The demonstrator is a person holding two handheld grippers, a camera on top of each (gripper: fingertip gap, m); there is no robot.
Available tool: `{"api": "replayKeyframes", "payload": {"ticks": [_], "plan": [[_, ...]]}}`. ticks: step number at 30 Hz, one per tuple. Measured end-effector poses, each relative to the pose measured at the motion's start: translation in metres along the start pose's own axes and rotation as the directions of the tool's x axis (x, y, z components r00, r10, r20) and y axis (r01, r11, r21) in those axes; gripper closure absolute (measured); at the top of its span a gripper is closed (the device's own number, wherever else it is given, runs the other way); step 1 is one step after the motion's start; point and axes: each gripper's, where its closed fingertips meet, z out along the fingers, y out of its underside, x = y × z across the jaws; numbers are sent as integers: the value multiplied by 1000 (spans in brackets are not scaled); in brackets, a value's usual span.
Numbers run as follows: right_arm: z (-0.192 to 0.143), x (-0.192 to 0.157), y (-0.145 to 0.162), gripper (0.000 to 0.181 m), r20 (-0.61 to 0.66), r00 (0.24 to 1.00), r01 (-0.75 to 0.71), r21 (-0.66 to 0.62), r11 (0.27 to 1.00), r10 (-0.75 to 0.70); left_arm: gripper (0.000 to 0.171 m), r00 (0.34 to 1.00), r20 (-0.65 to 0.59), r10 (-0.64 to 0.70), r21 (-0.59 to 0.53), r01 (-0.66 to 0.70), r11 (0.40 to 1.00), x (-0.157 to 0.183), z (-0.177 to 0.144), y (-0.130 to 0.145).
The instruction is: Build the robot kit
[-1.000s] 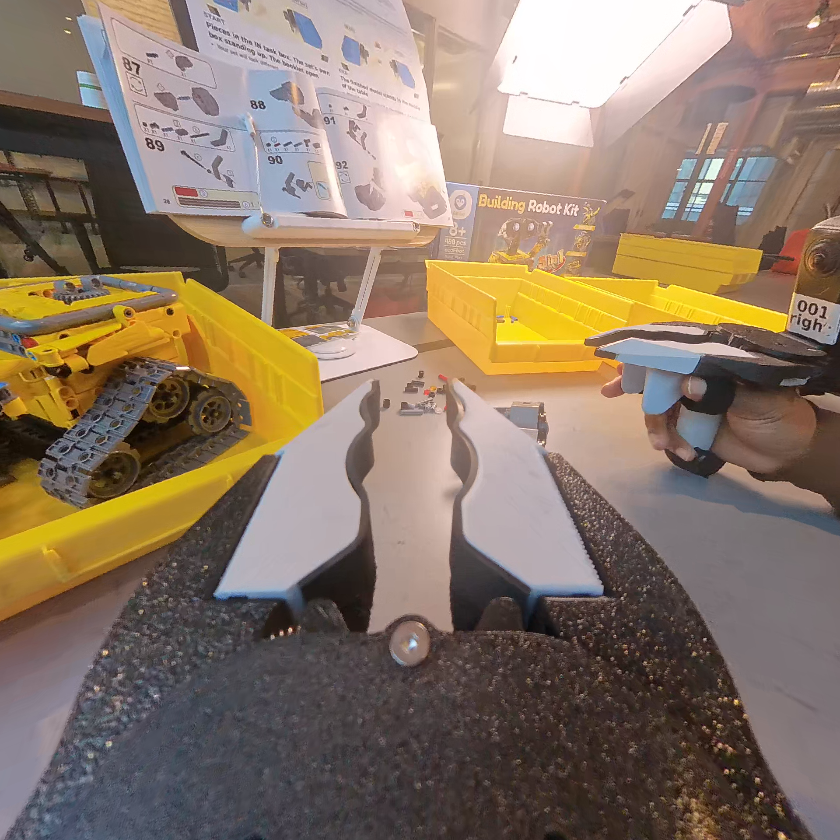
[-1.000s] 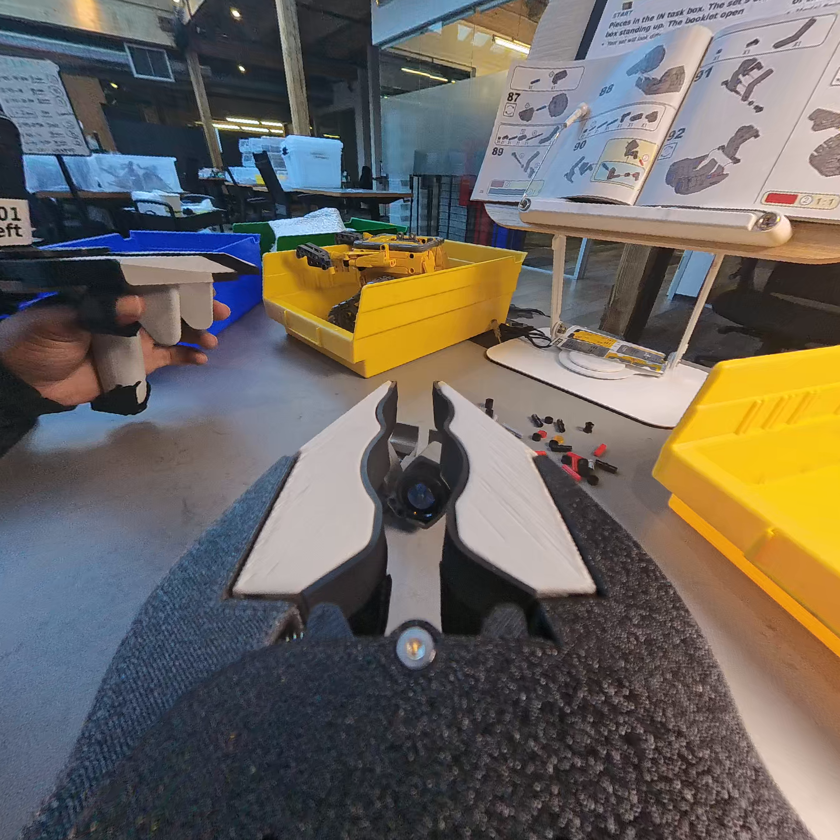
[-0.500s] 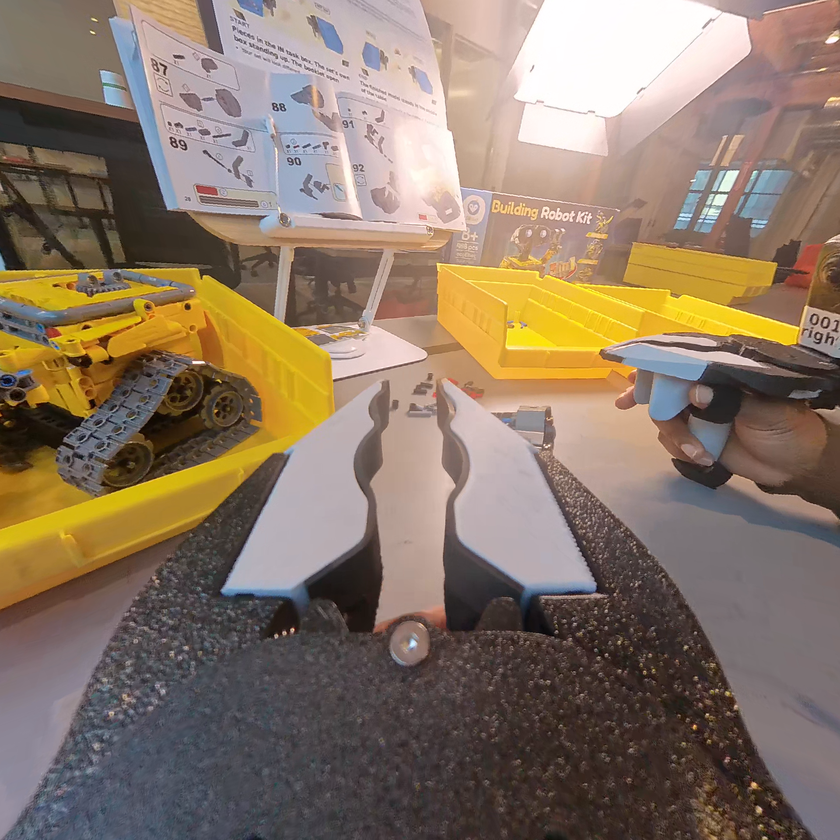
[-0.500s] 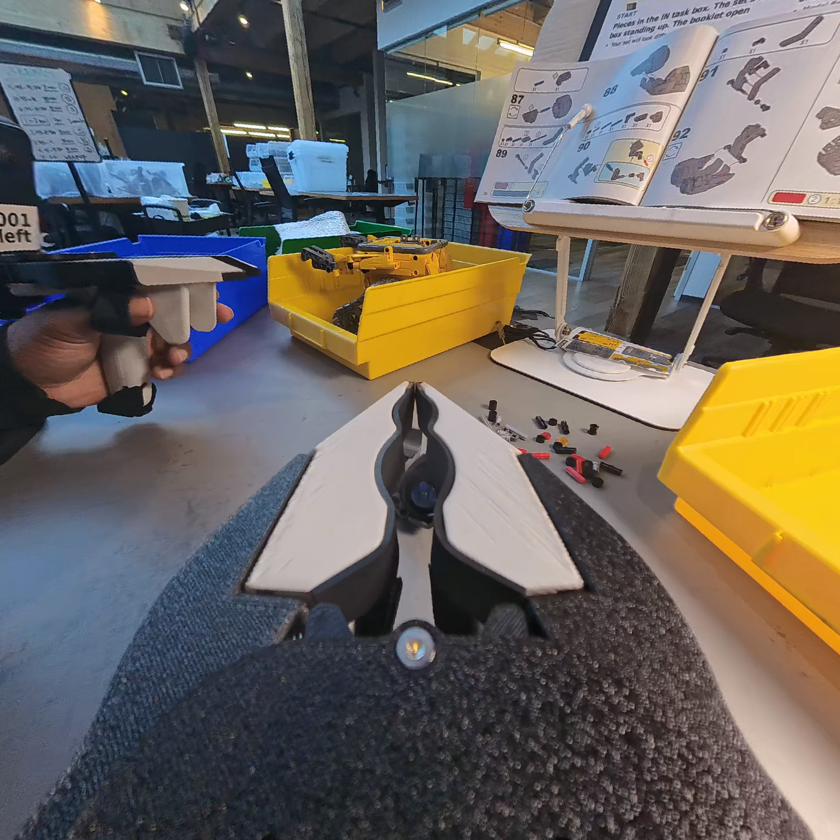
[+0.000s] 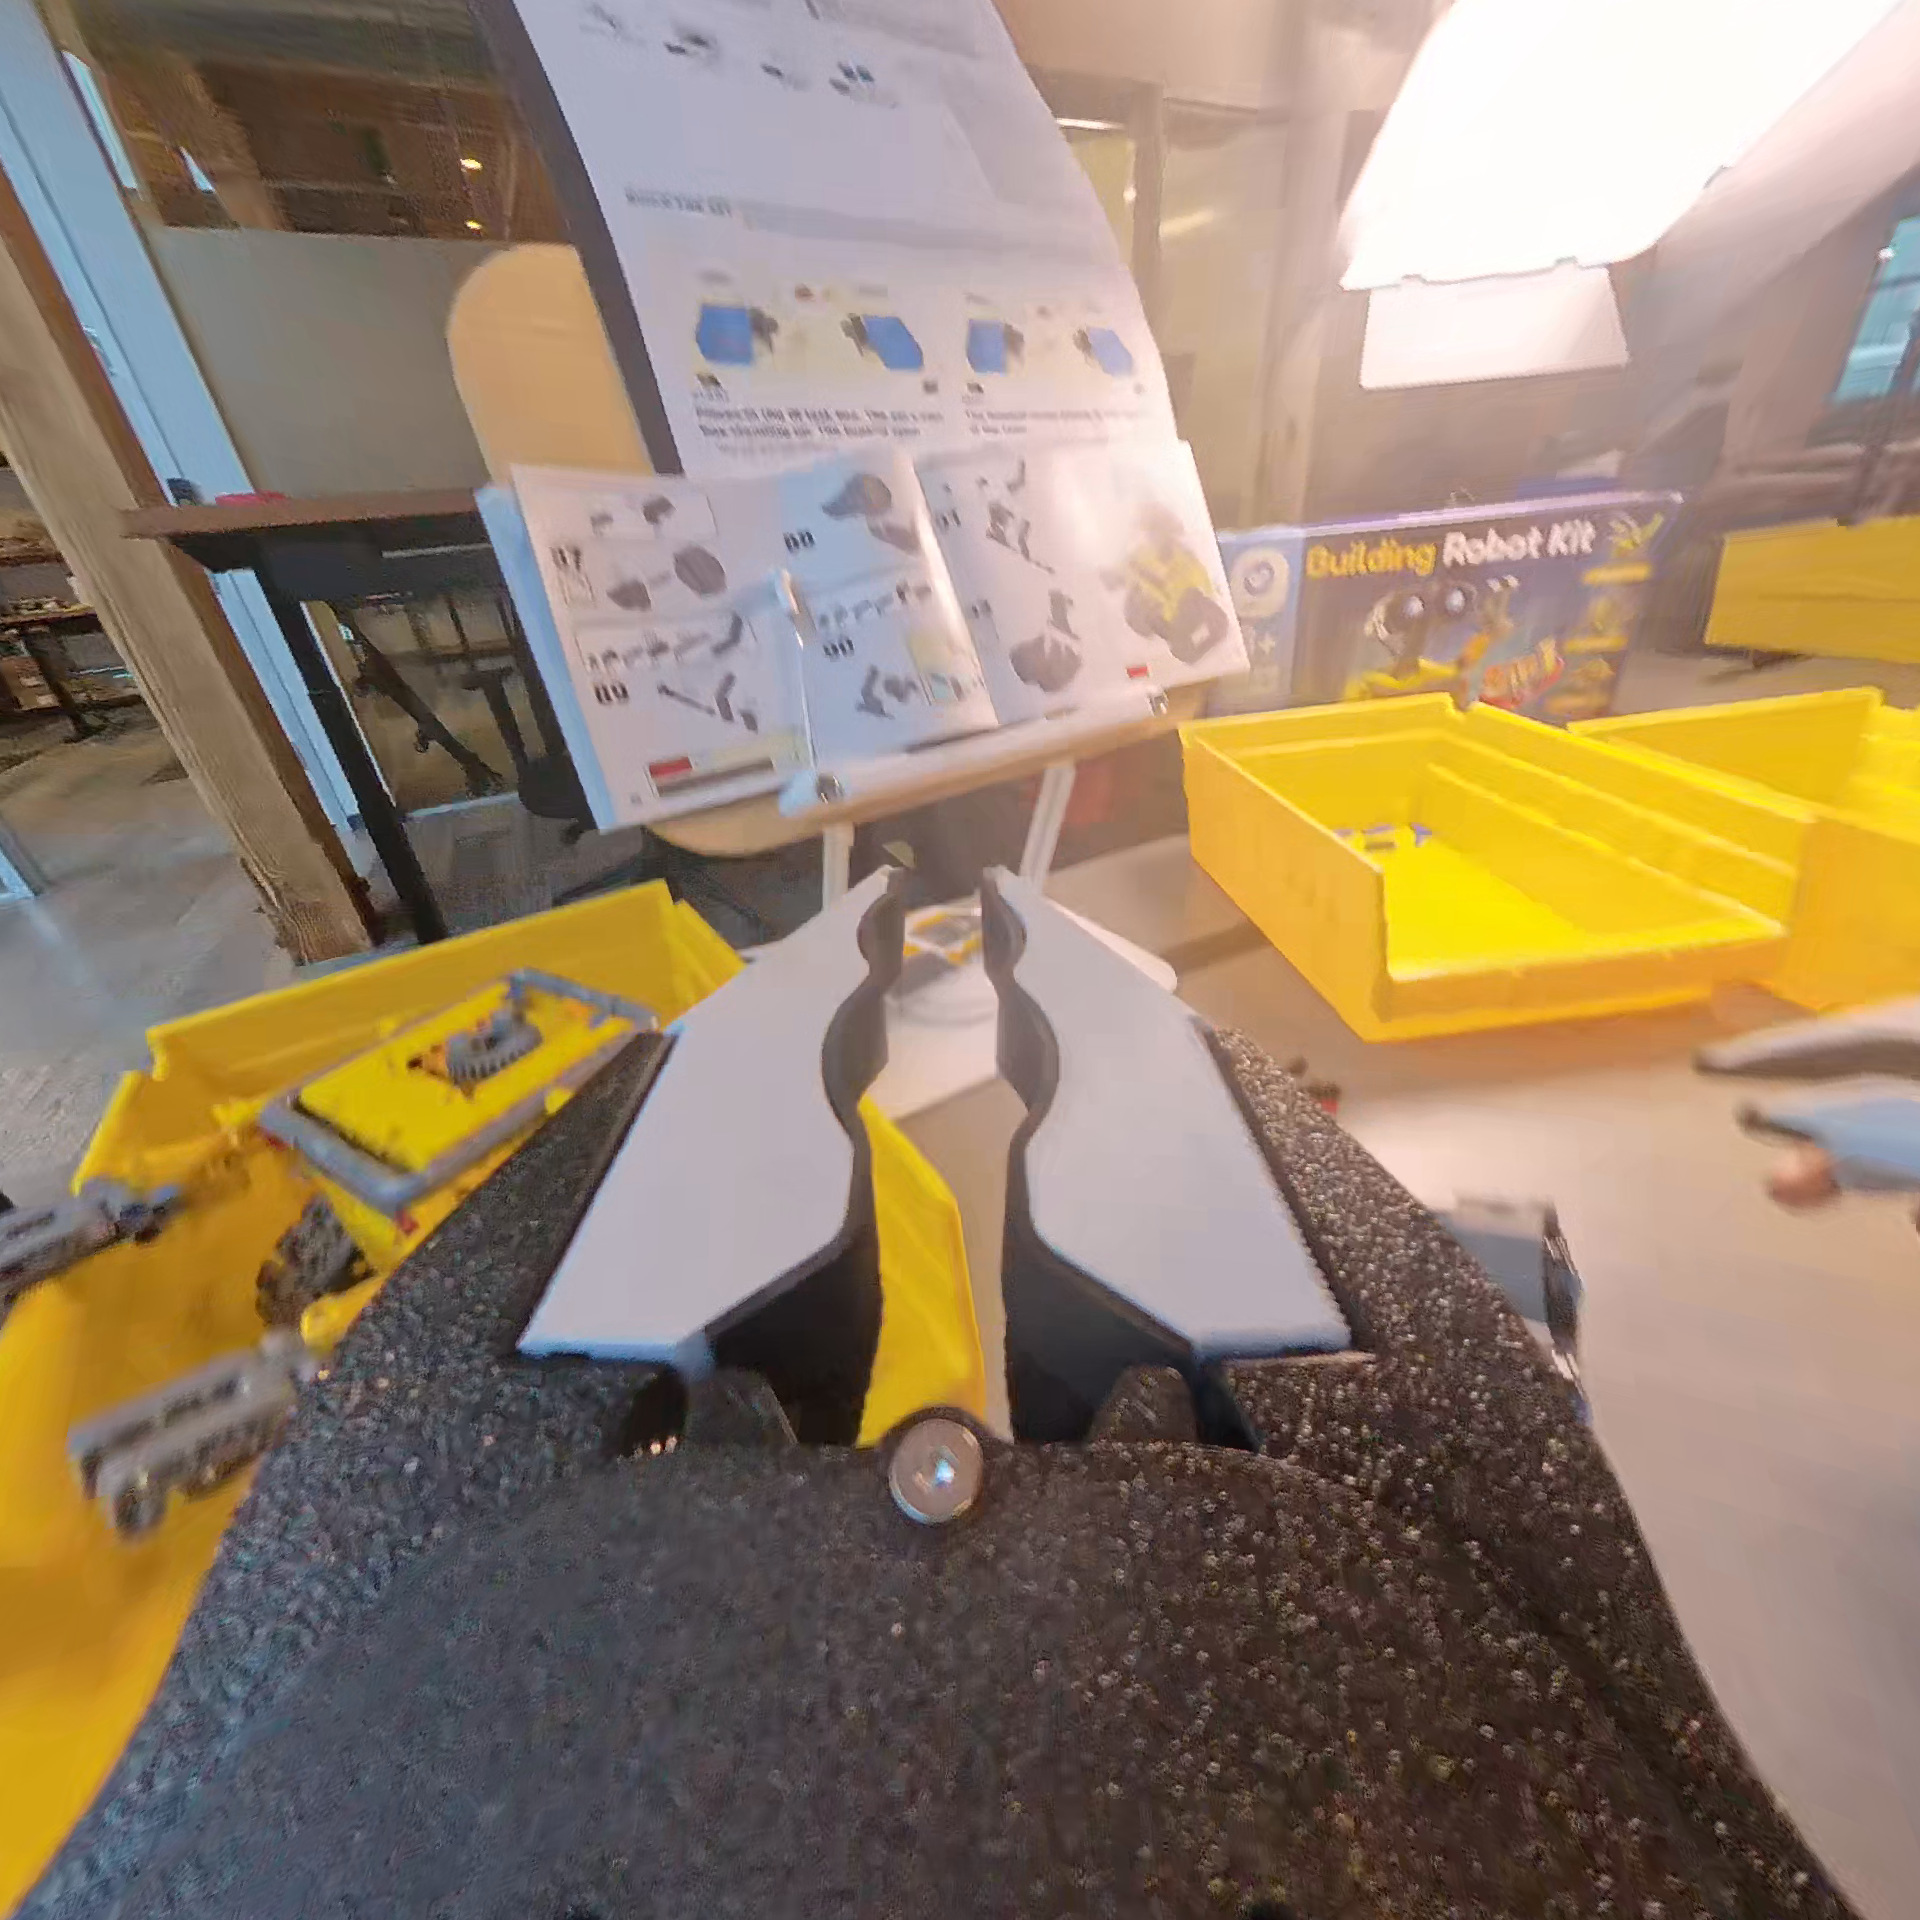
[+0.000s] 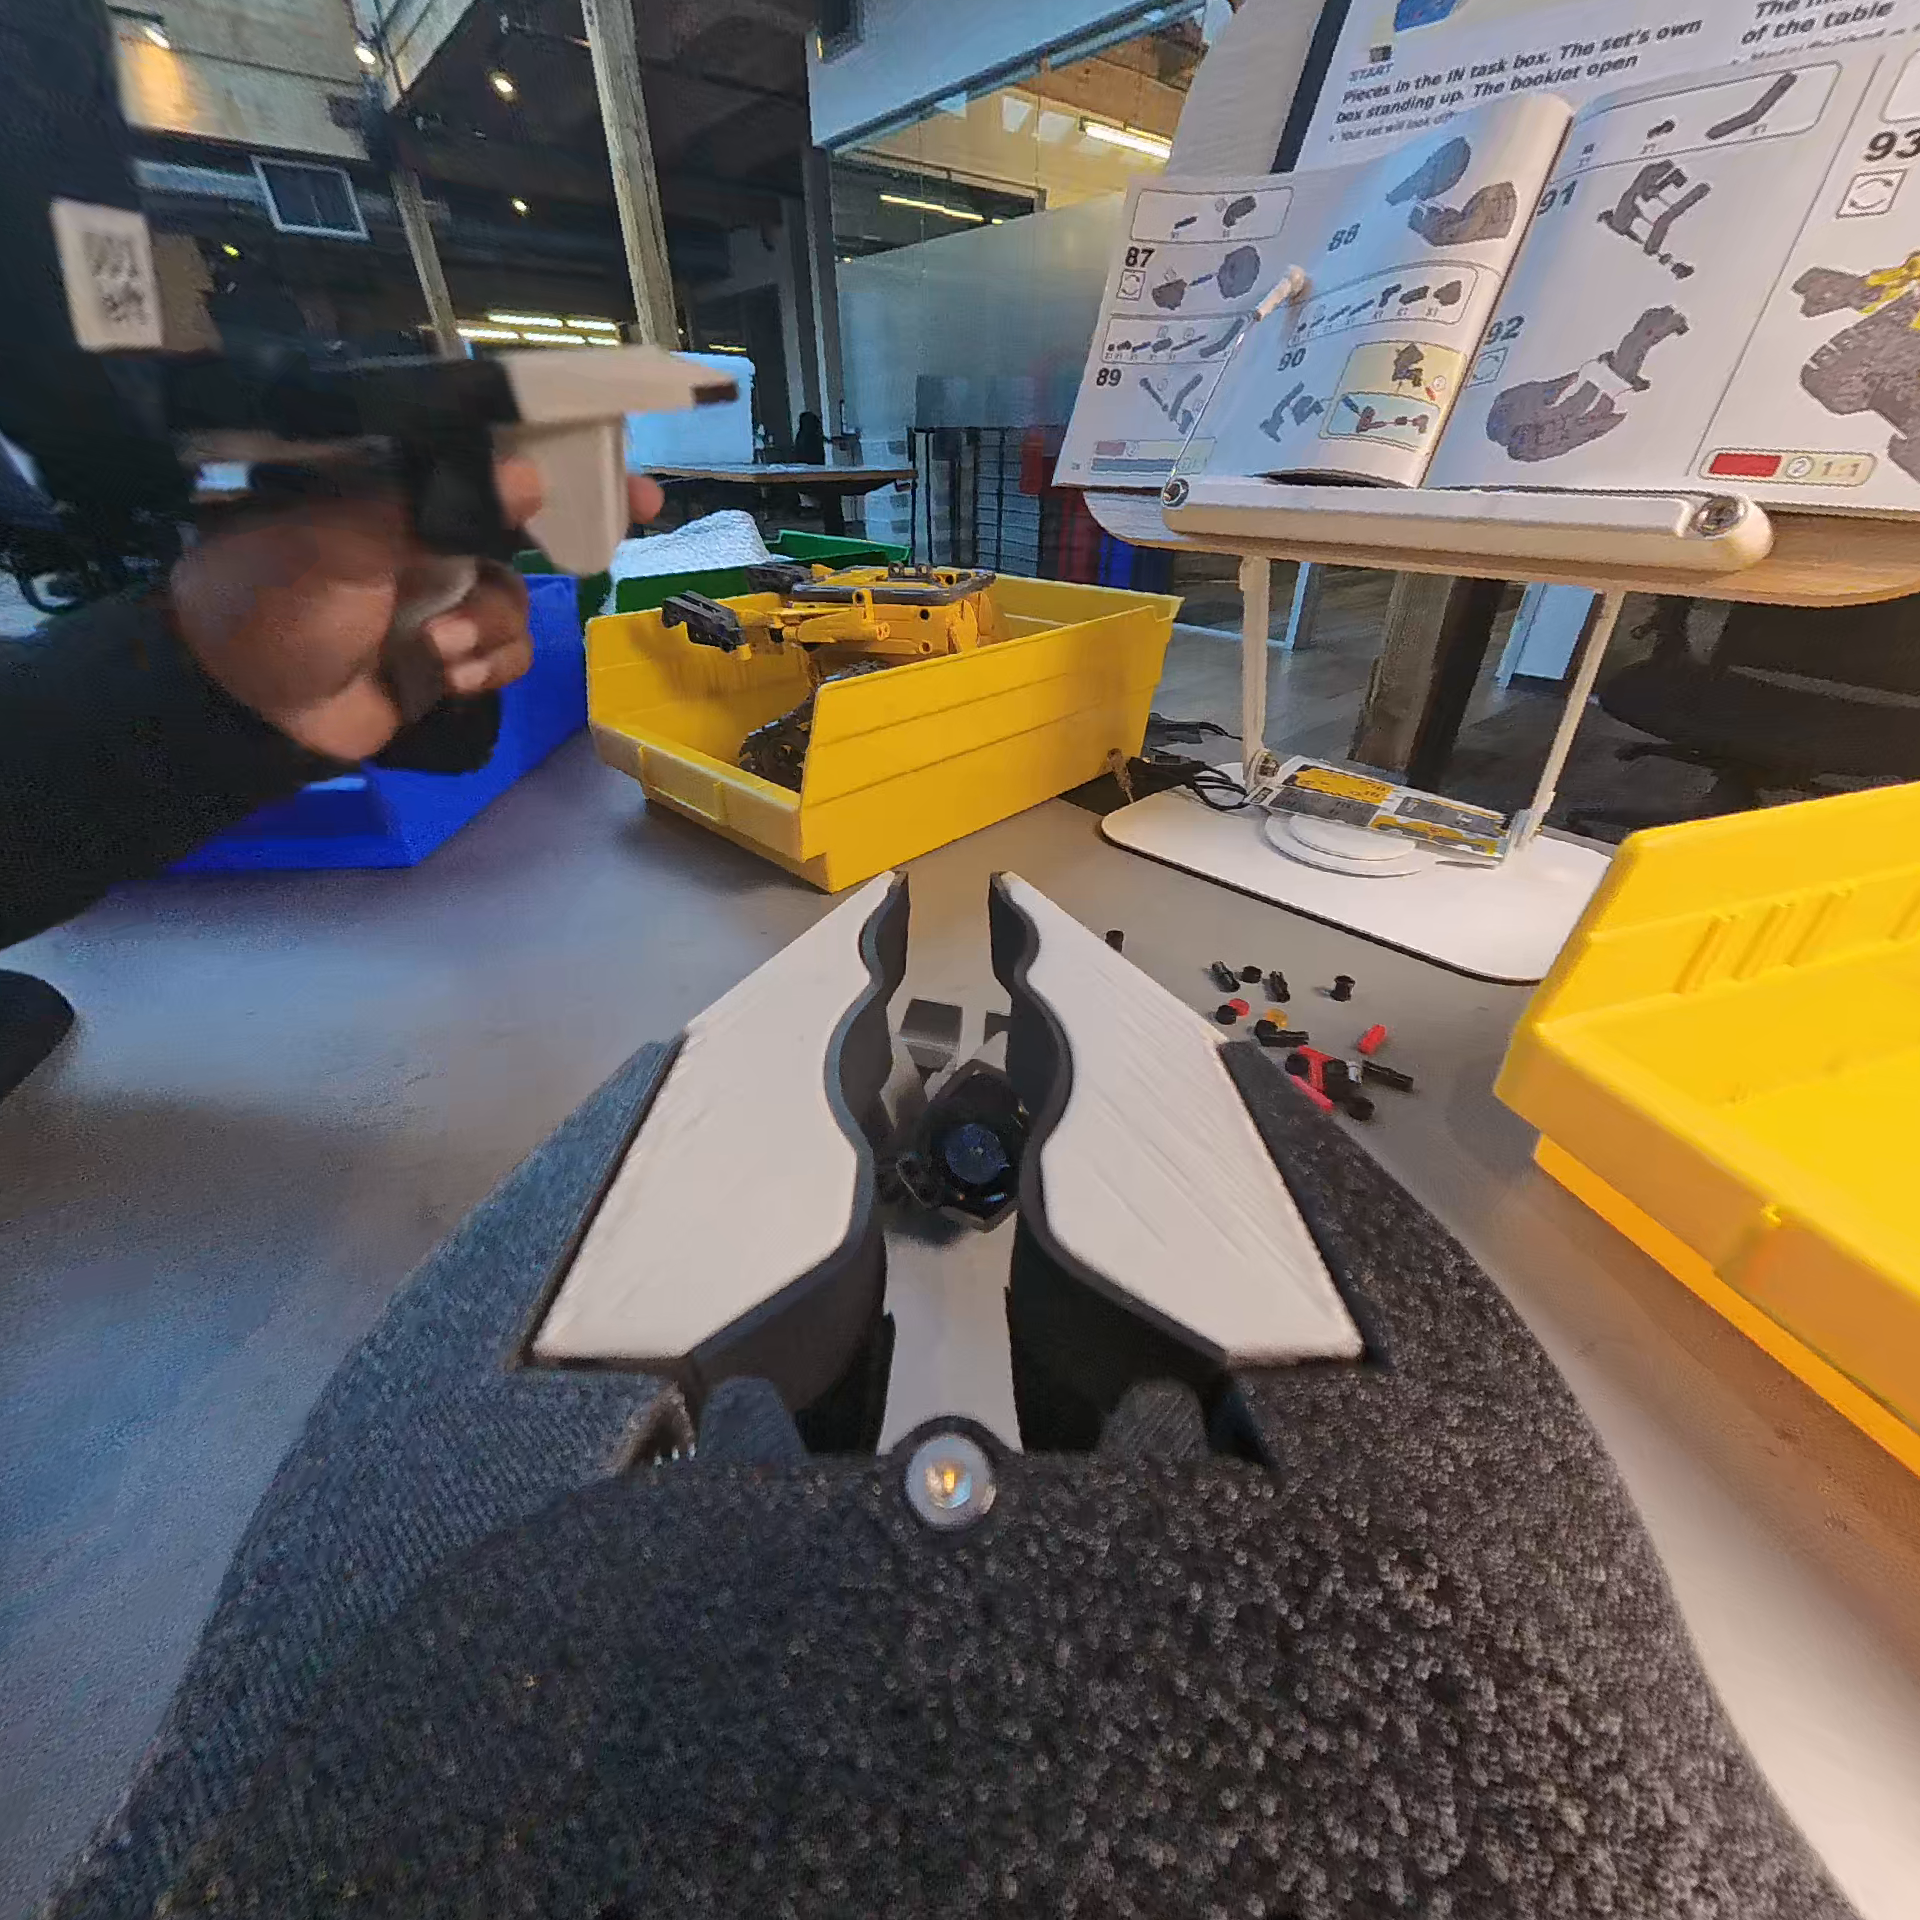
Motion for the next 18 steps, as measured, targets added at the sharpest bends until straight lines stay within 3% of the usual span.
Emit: {"api": "replayKeyframes", "payload": {"ticks": [4, 9, 12, 18], "plan": [[-5, -1, 2, 168, 12, 999, 36, -11, 999, -36, 171, 993, 117, -3, 14, 2, 1000, -48, 67, -32], [-7, 3, 3, 168, 13, 1000, 25, -18, 1000, -25, 171, 967, 253, 18, -94, 6, 996, -114, 139, -12], [-5, 2, 7, 168, 24, 999, 23, -37, 999, -22, 171, 956, 289, 53, -150, -10, 989, -130, 158, 4], [-2, 2, 11, 168, 43, 999, -11, -54, 998, 13, 171, 948, 303, 98, -156, -53, 986, -136, 163, 4]]}}
